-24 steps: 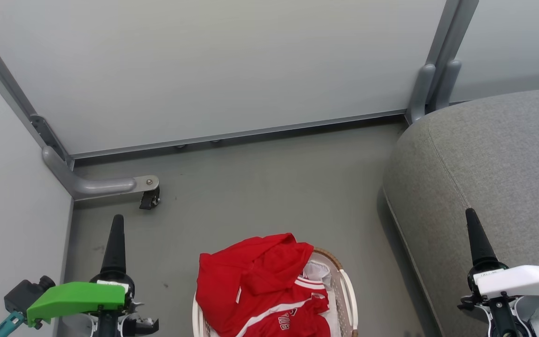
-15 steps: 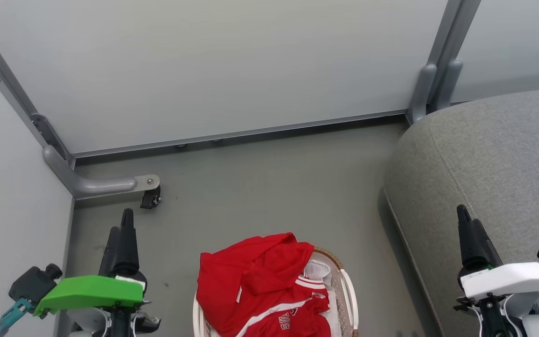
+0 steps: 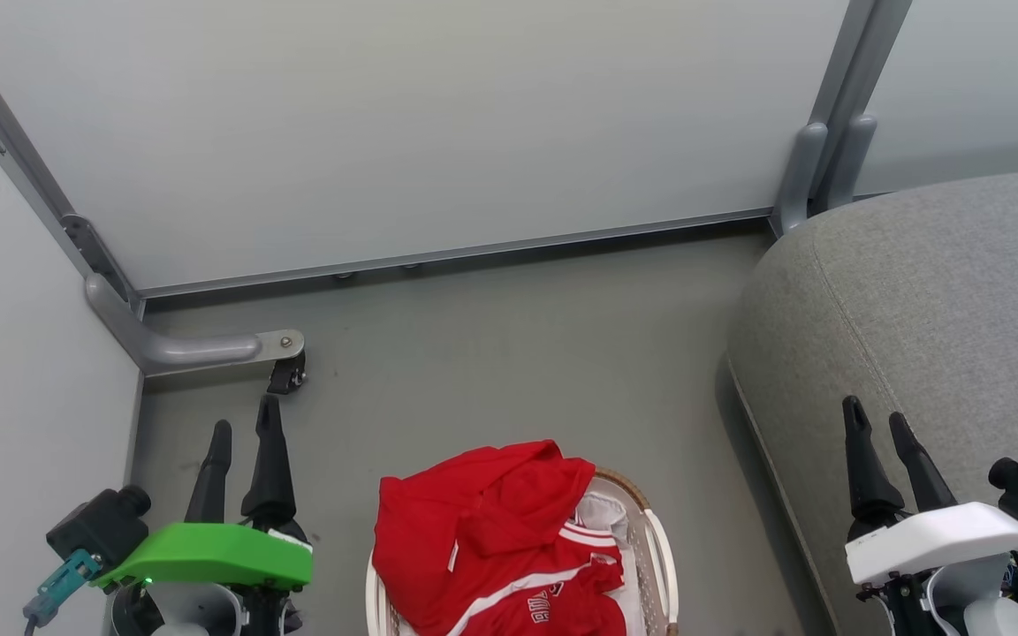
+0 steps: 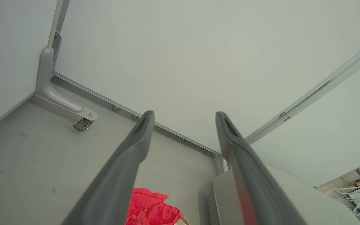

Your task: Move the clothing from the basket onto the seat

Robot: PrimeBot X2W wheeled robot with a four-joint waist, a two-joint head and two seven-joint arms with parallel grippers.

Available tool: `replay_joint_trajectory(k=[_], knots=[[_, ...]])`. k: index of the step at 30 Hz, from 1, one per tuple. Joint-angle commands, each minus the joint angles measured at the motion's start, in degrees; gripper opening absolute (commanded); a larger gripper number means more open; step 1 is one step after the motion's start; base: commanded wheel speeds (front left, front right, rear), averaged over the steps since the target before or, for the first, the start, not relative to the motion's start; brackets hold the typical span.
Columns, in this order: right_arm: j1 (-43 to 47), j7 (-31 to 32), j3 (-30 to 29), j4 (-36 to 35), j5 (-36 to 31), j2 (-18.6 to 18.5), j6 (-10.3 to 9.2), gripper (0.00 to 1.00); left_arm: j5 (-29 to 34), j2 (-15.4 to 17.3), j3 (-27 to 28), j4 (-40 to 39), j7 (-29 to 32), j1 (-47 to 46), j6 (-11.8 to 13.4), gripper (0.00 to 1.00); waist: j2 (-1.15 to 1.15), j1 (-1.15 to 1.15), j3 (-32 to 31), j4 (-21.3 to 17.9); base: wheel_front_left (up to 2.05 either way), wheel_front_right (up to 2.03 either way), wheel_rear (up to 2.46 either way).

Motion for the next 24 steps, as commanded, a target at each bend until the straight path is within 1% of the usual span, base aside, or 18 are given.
replay_joint_trajectory(k=[1, 4, 10, 24], knots=[[0.24, -0.68, 0.34, -0.73, -2.73, -0.41, 0.03, 1.00, 2.31, 0.37, -0.25, -0.53, -0.62, 0.19, 0.47, 1.00, 0.00, 0.00, -0.03, 0.04, 0.00, 0.00, 0.00], [0.63, -1.17, 0.55, -0.55, -5.00, -0.44, 0.03, 1.00, 5.37, 0.38, -0.68, -0.20, -1.11, 0.53, 0.53, 1.00, 0.00, 0.00, -0.10, 0.11, 0.00, 0.00, 0.00], [0.87, -2.15, 1.15, -0.19, -10.13, -0.47, 0.03, 1.00, 9.31, 0.41, -1.15, 0.14, -2.12, 1.03, 0.99, 1.00, 0.00, 0.00, -0.11, 0.26, 0.00, 0.00, 0.00], [1.39, -4.23, 1.14, 0.34, -19.24, -0.56, 0.03, 1.00, 16.67, 0.47, -2.74, 2.68, -4.16, 1.67, 1.43, 1.00, 0.00, 0.00, 0.06, 0.80, 0.00, 0.00, 0.00]])
